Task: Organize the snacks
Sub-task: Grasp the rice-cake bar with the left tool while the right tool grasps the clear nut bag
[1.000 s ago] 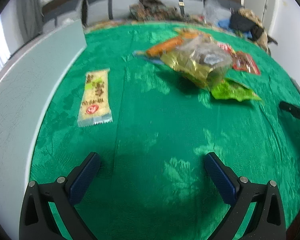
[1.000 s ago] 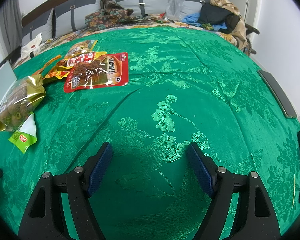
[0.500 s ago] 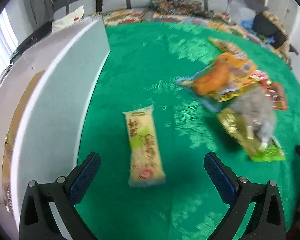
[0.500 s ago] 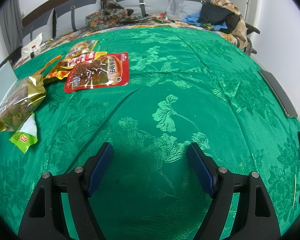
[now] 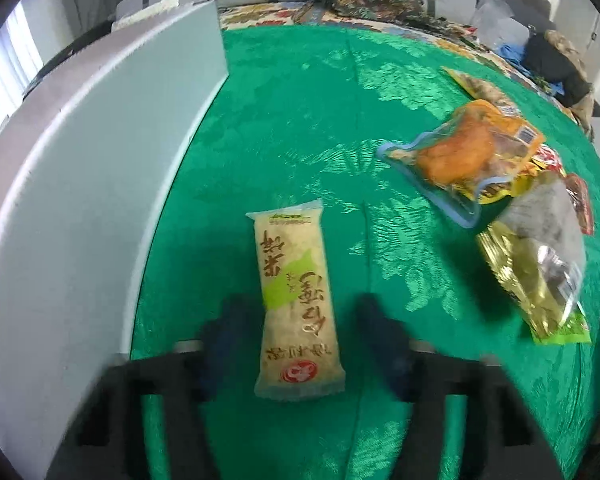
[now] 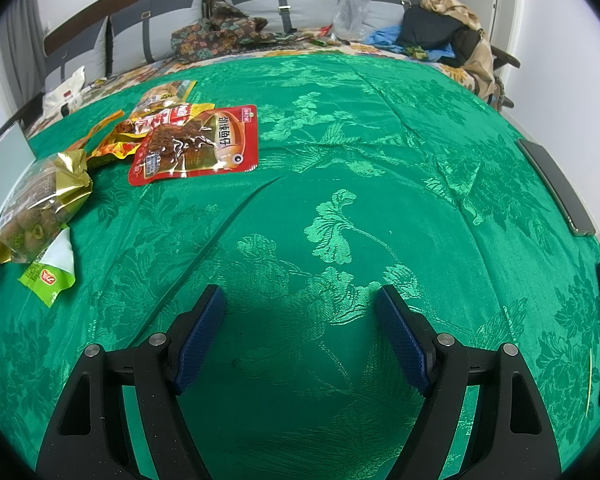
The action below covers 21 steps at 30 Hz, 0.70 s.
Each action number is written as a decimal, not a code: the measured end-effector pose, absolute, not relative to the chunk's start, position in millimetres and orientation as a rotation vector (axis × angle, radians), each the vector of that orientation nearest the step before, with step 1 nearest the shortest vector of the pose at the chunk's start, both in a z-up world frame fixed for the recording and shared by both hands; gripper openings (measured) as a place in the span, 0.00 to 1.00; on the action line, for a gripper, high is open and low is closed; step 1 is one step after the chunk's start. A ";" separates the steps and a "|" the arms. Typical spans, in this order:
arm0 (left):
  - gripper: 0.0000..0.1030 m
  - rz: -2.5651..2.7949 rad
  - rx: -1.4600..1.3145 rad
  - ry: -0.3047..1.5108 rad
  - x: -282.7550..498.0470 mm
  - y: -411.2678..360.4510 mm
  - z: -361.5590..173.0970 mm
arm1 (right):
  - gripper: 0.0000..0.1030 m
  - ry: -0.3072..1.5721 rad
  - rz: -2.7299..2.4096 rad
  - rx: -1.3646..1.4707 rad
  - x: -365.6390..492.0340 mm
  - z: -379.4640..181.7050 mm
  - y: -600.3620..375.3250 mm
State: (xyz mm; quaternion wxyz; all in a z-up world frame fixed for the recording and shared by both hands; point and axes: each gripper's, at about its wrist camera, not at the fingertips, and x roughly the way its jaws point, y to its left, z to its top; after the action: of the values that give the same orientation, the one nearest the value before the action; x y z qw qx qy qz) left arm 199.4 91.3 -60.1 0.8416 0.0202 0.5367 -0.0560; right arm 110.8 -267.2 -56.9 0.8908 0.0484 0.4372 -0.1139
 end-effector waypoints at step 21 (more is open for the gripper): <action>0.84 -0.153 0.017 1.082 139.7 86.3 -65.9 | 0.79 0.908 -0.236 0.101 111.0 -56.9 -267.1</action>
State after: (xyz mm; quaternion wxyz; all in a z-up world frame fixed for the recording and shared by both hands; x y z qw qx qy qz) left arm 139.7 86.3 -65.9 0.8543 0.0083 0.5145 -0.0729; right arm 111.0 -267.1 -56.9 0.8908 0.0486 0.4372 -0.1139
